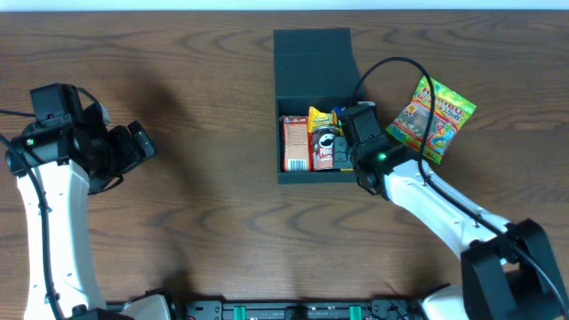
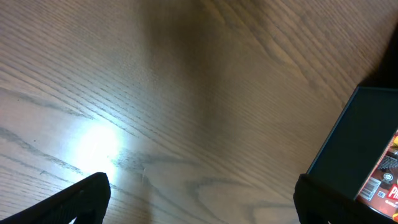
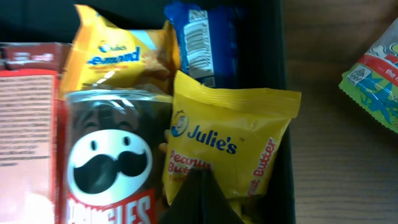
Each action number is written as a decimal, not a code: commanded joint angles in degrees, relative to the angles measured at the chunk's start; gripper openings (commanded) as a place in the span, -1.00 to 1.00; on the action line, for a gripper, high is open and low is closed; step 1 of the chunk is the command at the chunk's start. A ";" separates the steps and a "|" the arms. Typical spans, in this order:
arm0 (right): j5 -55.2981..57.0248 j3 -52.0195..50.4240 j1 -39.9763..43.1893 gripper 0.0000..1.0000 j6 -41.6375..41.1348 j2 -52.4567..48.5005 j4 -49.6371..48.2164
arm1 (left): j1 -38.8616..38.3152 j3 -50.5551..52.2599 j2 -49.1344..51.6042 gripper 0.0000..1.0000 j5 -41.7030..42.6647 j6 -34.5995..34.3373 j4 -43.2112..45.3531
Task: Pack container
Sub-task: 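Release the Peanut Butter packet inside the box with the right gripper, then move the right gripper right to the Haribo gummy bag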
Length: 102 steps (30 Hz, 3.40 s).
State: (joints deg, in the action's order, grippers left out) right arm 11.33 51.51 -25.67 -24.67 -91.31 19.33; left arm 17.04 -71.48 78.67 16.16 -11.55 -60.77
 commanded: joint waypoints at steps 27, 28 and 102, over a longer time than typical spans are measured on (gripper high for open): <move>0.74 -0.17 0.15 -0.97 -4.02 6.36 13.00 | 0.28 0.26 0.31 0.91 -0.07 0.39 -0.04; 1.16 -0.31 0.15 -0.97 -4.00 6.05 12.63 | 0.28 0.26 0.31 0.90 -0.04 0.39 -0.04; -21.66 4.85 49.48 0.26 0.00 -7.48 -0.90 | 0.28 0.26 0.28 0.90 -0.04 0.39 -0.04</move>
State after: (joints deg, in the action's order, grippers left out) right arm -7.16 57.41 21.80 -27.86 -98.19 20.21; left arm 17.04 -71.48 78.67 16.16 -11.55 -60.75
